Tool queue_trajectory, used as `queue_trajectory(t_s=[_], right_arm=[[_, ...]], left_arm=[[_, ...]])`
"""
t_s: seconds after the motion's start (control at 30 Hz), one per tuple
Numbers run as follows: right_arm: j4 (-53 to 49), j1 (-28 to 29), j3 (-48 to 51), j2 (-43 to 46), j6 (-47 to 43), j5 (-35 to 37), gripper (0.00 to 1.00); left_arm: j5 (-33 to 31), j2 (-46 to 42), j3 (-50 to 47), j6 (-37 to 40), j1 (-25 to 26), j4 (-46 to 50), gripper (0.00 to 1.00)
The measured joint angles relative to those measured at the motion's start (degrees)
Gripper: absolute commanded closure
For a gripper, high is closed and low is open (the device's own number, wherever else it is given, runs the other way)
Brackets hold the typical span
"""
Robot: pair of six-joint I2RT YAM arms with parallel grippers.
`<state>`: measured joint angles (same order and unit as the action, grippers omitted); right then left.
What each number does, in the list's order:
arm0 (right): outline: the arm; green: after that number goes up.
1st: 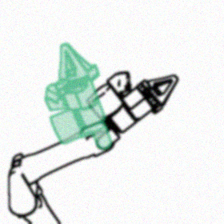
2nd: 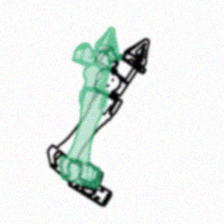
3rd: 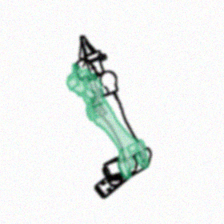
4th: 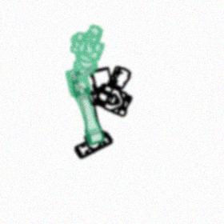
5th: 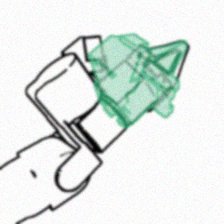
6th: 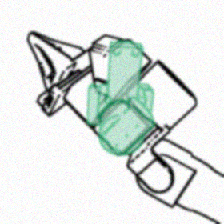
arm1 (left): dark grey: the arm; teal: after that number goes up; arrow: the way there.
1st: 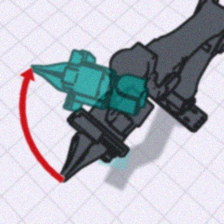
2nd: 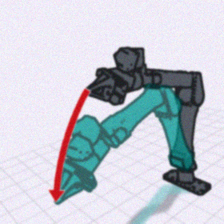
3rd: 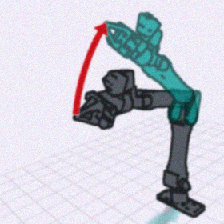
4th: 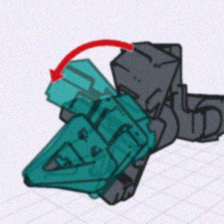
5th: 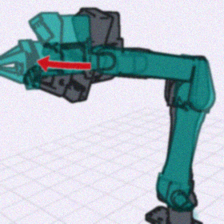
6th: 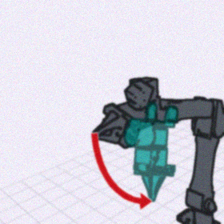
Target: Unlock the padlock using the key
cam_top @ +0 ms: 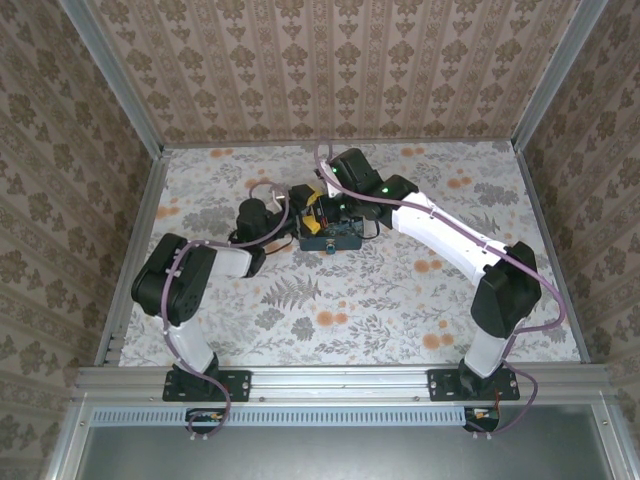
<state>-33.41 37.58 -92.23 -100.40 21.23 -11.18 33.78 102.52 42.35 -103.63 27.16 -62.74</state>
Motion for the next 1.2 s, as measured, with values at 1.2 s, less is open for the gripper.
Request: queue_trajectory(t_s=[1.2], right_arm=[[3.7,-3.0,4.4,-1.7,1.5,0.4,1.00]], left_arm=[[-2.6,0.2,-1.0,-3.2,0.9,-5.9,0.39]])
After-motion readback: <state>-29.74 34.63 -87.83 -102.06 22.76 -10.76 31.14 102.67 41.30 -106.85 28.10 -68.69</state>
